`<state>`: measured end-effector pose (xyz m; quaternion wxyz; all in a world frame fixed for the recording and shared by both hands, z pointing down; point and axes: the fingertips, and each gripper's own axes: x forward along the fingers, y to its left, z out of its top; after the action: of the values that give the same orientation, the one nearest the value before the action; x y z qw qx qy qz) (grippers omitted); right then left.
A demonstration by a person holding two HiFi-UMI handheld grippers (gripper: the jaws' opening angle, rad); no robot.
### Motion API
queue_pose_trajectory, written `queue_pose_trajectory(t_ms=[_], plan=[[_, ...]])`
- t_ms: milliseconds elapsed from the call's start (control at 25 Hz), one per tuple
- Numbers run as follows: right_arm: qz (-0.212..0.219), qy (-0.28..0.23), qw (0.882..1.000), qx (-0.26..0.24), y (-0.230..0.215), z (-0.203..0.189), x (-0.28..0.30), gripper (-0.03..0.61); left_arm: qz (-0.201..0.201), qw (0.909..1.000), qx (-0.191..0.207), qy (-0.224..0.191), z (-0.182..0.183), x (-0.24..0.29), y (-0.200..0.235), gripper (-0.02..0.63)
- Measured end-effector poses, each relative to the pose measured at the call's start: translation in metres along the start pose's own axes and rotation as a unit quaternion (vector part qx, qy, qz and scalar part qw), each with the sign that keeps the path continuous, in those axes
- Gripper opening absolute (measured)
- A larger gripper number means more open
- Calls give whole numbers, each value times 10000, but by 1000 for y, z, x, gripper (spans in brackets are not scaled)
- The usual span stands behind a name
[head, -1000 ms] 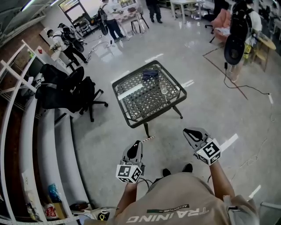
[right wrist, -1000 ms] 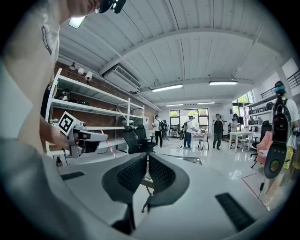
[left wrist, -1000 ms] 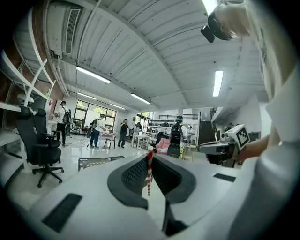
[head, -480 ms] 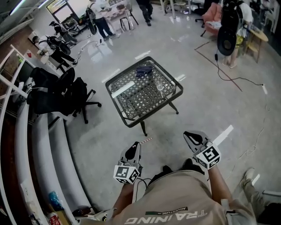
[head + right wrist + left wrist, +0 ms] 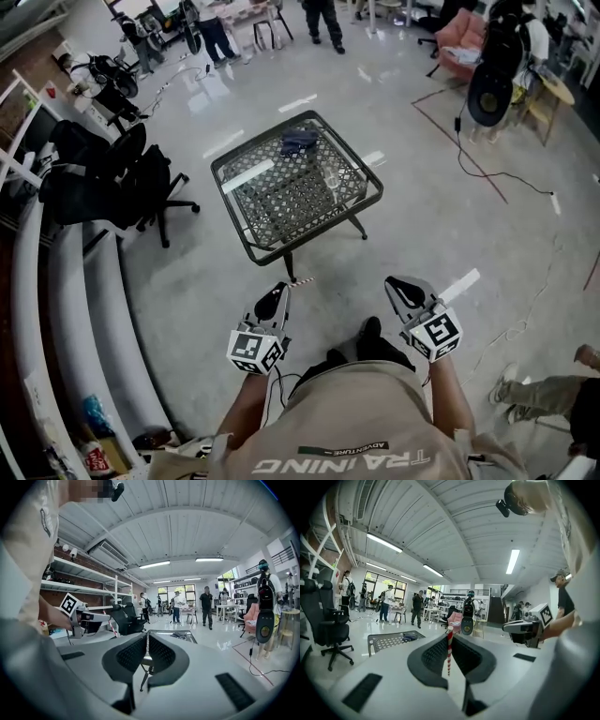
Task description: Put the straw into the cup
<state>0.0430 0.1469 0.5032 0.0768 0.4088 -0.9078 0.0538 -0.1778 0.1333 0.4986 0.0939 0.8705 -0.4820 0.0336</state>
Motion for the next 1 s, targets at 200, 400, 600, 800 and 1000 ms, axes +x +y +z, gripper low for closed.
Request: queue_pose_trajectory(t_ms=[200,400,600,800,1000], plan=[[100,-16,9999,-101,-34,7,24,28,143,9999,-33,-25,16,18,3,35],[396,-69,9991,-165,-65,13,49,28,367,9991,173,-125,27,50,5,35],[601,-121,9979,-226,-100,17,59,28,541,9983,130,-152,29,79,-11,35],[818,-34,9966,-103,-122,6,67,28,571,9982,160,-80,26,104,-19,35],[905,64,9959,28,-129,0,71,28,663,9978,70,-1,22,112,-17,35]])
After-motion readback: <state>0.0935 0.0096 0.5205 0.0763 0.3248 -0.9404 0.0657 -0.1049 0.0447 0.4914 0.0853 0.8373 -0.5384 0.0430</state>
